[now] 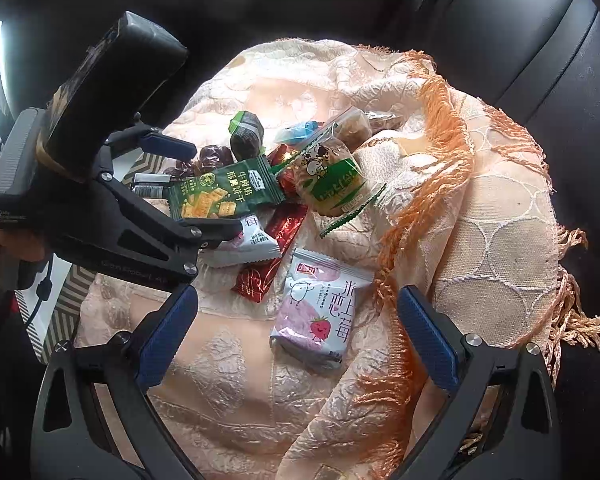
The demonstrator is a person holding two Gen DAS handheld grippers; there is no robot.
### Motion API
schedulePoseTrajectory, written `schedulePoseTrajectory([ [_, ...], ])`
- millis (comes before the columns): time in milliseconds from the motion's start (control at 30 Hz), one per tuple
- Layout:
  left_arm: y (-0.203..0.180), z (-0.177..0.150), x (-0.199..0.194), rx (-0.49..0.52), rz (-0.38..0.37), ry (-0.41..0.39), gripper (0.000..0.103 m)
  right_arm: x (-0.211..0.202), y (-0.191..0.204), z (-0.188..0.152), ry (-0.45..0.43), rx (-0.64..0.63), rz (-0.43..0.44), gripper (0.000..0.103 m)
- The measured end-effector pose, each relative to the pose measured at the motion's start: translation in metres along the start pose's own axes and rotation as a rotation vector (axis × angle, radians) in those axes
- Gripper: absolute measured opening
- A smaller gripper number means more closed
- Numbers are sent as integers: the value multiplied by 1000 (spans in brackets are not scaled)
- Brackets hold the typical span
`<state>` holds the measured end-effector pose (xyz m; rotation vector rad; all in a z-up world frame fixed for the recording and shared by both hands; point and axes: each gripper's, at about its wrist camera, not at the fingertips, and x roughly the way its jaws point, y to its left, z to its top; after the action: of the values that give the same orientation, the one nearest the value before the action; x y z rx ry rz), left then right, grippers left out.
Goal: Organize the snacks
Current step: 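Grasp the green cracker packet with the left gripper while the right gripper approaches the cookie packet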
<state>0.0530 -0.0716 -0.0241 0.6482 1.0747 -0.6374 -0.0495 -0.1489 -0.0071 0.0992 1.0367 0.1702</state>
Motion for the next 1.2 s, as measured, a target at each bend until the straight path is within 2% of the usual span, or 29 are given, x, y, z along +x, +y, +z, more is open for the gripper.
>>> schedulePoseTrajectory([
  [100, 4, 0, 0, -23, 11, -5, 77, 0, -1, -2, 5, -2, -3, 100],
  [167, 10, 1, -1, -47, 17, -13, 66, 0, 0, -3, 5, -4, -4, 100],
  [233, 14, 0, -3, -61, 14, -16, 61, -1, -1, -3, 5, -3, -2, 100],
  [300, 15, -1, -3, -56, 13, -20, 60, -1, -1, -3, 5, -1, -1, 100],
  [400, 6, -3, -2, -16, 53, -22, 61, -2, -1, -4, 4, 1, 2, 100],
  [467, 0, -3, -1, -1, 69, -14, 67, -2, -1, -4, 4, 2, 3, 100],
  [533, -3, -3, 0, 5, 83, -11, 69, -1, -1, -3, 6, 2, 0, 100],
  [767, -5, 2, 2, 9, 111, 10, 71, -2, -3, -2, 3, 10, 13, 100],
  [867, -4, 4, 3, -22, 103, 19, 71, -2, -3, -2, 3, 9, 15, 100],
  [900, -4, 4, 3, -22, 105, 20, 69, -2, -4, -2, 4, 7, 15, 100],
  [967, -6, 4, 3, -8, 145, 20, 53, -2, -3, -2, 4, 7, 17, 100],
  [1000, -5, 3, 2, -5, 158, 19, 51, -2, -3, -2, 3, 8, 19, 100],
  [1033, -2, 2, 1, -17, 152, 15, 46, -3, -4, -2, 2, 9, 21, 100],
  [1100, 8, -2, -5, -61, 110, 0, 42, -3, -4, -2, 1, 10, 23, 100],
  [1200, 25, -9, -12, -131, 56, -23, 30, -3, -4, -2, -1, 11, 28, 100],
])
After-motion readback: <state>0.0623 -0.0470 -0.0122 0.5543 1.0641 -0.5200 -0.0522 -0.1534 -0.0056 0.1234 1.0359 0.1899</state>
